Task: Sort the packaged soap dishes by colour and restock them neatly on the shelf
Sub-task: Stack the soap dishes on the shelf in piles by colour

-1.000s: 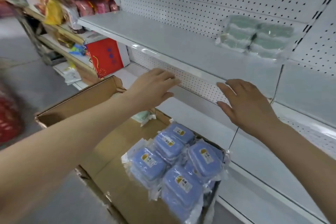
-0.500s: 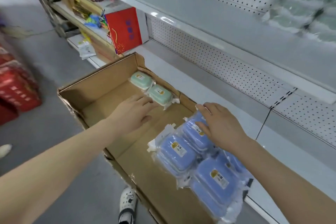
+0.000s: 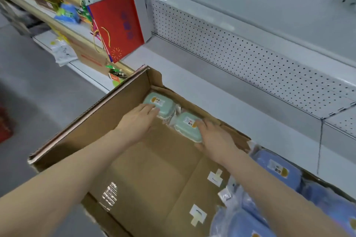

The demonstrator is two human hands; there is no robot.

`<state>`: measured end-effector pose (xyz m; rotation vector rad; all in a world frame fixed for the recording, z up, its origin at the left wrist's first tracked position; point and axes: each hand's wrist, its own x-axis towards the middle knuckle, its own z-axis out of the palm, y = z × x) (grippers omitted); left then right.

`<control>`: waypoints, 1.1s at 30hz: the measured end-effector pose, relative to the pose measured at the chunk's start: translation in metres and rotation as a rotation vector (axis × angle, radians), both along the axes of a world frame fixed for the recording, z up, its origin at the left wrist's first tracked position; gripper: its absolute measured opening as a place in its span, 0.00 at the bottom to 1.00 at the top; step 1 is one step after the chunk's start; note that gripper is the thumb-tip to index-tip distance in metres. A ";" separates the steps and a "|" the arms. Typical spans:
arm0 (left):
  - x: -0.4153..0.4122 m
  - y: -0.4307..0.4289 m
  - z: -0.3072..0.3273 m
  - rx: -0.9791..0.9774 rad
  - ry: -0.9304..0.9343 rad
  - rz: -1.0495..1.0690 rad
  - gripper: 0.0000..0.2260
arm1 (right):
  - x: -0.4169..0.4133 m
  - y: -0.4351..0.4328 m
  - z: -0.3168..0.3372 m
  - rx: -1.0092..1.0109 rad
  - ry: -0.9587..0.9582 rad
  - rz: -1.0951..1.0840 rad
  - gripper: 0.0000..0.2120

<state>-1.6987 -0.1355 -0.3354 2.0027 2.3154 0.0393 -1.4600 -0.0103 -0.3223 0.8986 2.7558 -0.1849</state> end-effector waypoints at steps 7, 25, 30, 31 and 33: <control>-0.038 0.084 -0.059 -0.141 0.049 -0.037 0.30 | -0.036 0.028 -0.044 -0.047 -0.137 -0.139 0.40; 0.011 -0.014 -0.072 -0.233 -0.278 -0.276 0.31 | -0.022 0.002 -0.062 -0.125 -0.221 -0.273 0.48; 0.018 -0.042 -0.080 0.003 -0.365 -0.123 0.20 | -0.030 -0.004 -0.067 -0.071 -0.183 -0.255 0.45; 0.020 -0.045 -0.082 0.018 -0.325 -0.029 0.27 | -0.030 -0.005 -0.068 -0.065 -0.183 -0.255 0.45; 0.027 -0.049 -0.084 -0.031 -0.258 0.209 0.39 | -0.030 -0.007 -0.071 -0.047 -0.171 -0.251 0.46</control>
